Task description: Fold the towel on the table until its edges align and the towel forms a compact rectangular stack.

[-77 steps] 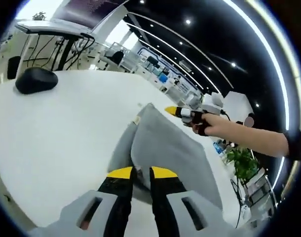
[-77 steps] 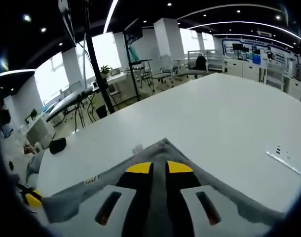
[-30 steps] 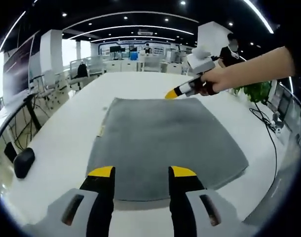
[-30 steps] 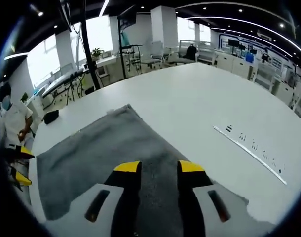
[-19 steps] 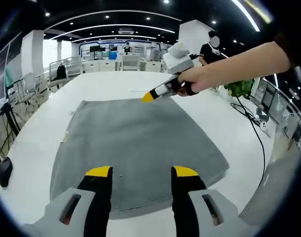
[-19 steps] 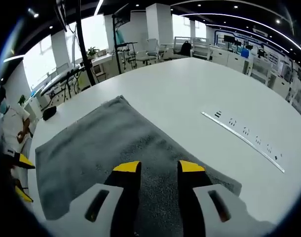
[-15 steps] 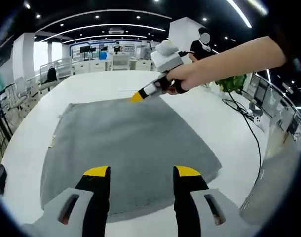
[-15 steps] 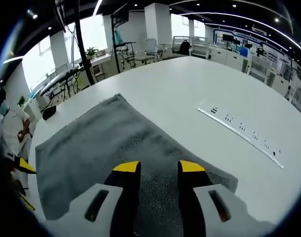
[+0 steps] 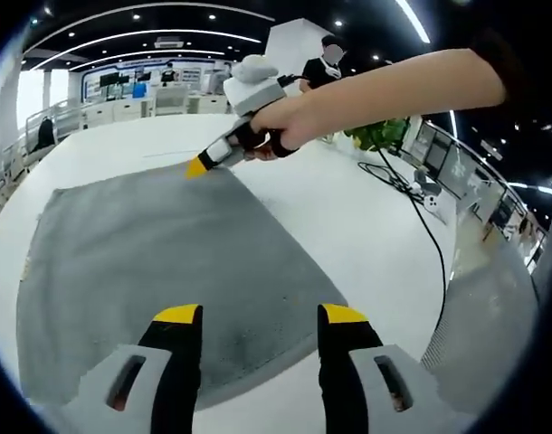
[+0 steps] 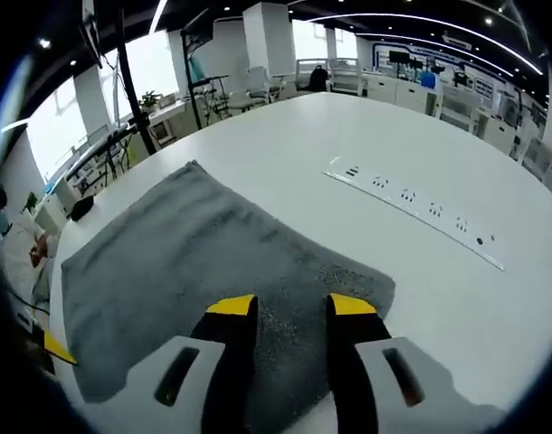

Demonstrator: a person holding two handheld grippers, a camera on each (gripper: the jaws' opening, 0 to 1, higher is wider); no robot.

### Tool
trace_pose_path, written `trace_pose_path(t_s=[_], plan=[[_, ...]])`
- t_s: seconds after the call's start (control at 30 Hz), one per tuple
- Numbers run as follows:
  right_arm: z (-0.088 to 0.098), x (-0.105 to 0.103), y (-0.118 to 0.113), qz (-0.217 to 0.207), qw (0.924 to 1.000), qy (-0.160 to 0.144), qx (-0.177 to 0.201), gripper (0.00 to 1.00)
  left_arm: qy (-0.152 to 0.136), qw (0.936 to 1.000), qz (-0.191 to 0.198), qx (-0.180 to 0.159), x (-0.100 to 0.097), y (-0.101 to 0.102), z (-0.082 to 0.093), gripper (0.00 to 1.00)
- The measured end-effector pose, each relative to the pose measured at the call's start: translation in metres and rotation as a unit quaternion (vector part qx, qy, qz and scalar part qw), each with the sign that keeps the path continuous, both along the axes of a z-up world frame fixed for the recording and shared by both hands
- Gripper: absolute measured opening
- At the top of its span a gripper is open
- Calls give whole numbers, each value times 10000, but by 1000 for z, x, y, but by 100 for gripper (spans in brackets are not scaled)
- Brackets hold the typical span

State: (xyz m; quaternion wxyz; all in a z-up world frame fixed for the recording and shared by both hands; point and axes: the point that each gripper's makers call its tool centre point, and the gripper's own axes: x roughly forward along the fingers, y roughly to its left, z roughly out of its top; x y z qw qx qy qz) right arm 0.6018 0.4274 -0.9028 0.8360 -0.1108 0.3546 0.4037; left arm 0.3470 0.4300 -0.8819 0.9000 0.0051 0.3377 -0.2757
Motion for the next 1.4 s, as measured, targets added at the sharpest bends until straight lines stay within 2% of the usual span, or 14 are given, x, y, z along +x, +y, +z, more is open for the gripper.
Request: trace_pose_path(t_s=[0.13, 0.3, 0.37, 0.47, 0.6, 0.73, 0.8, 0.87, 1.13, 1.27, 1.4], plan=[[1, 6, -10, -75, 10000, -5, -14, 30, 31, 9997, -241, 43, -1, -12, -4, 52], [0, 7, -24, -177, 9998, 10, -62, 30, 100, 9986, -504, 114, -2, -24, -14, 52], [1, 4, -32, -212, 9997, 8, -85, 30, 104, 9973, -675, 254, -5, -28, -19, 52], [-3, 5, -43, -309, 9994, 34, -122, 30, 81, 9963, -811, 290, -8, -35, -20, 51], [-7, 7, -44, -354, 9992, 74, -161, 30, 45, 9920, -1236, 254, -19, -49, -18, 44], [-8, 9, -46, -365, 9992, 39, -154, 26, -129, 9863, -1594, 402, -28, -61, -16, 38], [-8, 11, -45, -367, 9992, 45, -121, 25, -325, 9834, -1755, 330, -30, -70, -10, 33], [-9, 12, -45, -366, 9993, 48, -108, 23, -226, 9834, -1780, 271, -33, -74, -12, 28], [-15, 21, -44, -386, 9992, 56, -2, 17, -111, 9796, -1938, 511, -33, -79, -25, 27], [-14, 20, -42, -450, 9989, 62, 110, 14, -149, 9746, -2113, 730, -32, -81, -29, 26], [-14, 20, -41, -458, 9988, 50, 176, 12, -160, 9740, -2110, 805, -28, -82, -30, 24]])
